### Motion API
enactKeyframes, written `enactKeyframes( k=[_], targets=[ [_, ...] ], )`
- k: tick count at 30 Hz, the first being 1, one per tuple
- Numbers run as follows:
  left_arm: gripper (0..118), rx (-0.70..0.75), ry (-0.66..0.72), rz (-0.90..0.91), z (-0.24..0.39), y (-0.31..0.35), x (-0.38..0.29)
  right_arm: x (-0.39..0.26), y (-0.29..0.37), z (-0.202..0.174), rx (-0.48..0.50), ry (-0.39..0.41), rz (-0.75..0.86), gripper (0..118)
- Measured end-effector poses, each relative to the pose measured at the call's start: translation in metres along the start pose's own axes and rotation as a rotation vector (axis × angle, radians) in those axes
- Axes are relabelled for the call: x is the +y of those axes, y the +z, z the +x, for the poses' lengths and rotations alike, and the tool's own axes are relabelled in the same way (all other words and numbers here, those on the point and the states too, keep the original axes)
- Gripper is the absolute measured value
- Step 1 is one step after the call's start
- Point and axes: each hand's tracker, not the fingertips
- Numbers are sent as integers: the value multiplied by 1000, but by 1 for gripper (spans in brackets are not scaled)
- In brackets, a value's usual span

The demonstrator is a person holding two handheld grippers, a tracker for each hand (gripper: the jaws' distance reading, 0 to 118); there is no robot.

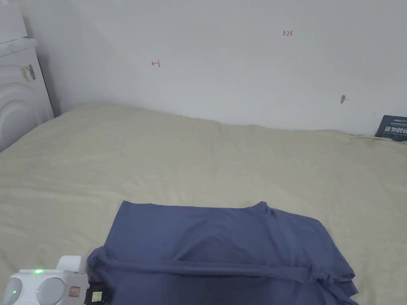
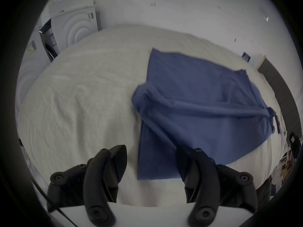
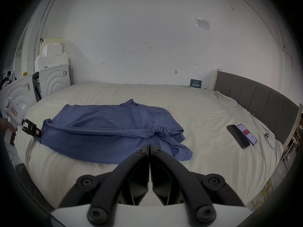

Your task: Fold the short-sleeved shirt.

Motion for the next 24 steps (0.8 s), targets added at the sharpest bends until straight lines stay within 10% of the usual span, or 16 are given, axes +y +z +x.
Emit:
enactKeyframes(
  k=[6, 14, 24],
  targets=[
    [60, 73, -25, 9, 16, 0, -5, -4, -2, 5, -7, -6, -15, 0],
    [7, 93, -82, 2, 19, 3, -12, -5, 0, 9, -8, -6, -11, 0],
    [0, 31, -73, 123, 9, 37, -22, 0, -16, 35, -13, -68, -81, 0]
  ],
)
